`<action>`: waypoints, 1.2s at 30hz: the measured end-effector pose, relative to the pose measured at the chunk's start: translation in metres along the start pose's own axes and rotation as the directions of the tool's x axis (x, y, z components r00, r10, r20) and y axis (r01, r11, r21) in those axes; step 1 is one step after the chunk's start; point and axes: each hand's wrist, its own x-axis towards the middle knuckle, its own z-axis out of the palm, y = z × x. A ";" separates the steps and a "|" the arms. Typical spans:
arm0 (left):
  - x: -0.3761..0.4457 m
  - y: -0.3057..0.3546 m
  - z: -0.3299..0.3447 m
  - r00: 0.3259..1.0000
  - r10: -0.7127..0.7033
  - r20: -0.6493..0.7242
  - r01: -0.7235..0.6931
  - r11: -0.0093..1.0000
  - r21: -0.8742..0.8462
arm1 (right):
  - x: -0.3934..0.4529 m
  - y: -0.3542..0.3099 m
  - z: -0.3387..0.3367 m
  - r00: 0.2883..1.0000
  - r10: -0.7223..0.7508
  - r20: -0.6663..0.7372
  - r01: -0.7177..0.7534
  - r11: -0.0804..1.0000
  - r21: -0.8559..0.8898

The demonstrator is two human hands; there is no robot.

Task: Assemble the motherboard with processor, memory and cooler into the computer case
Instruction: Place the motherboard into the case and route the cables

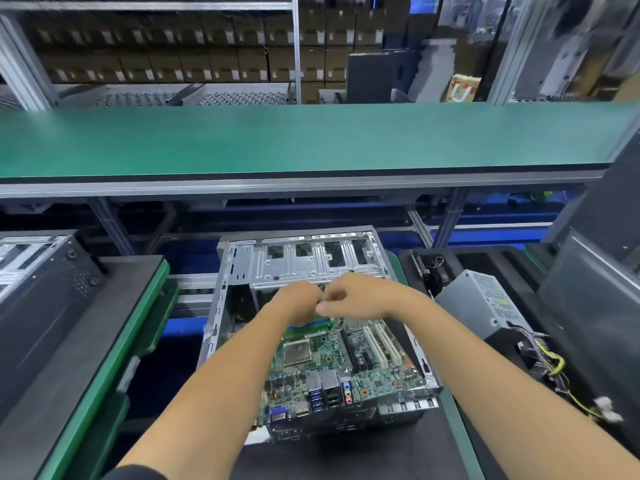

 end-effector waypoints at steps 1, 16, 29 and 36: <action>0.002 -0.001 0.002 1.000 0.009 -0.003 -0.009 1.000 -0.006 | -0.006 -0.008 -0.001 0.989 -0.088 0.122 0.086 0.996 0.022; 0.027 -0.003 0.029 0.999 -0.047 -0.024 0.046 0.998 -0.035 | 0.004 -0.001 0.027 0.924 -0.253 0.286 0.267 0.964 -0.011; 0.056 -0.026 0.055 0.969 -0.243 -0.049 0.234 0.963 -0.134 | 0.032 0.030 0.050 0.953 -0.263 0.151 0.270 0.962 -0.027; 0.075 -0.027 0.057 0.927 -0.372 -0.044 0.351 0.905 -0.242 | 0.053 0.050 0.069 0.964 -0.214 0.157 0.249 0.935 -0.252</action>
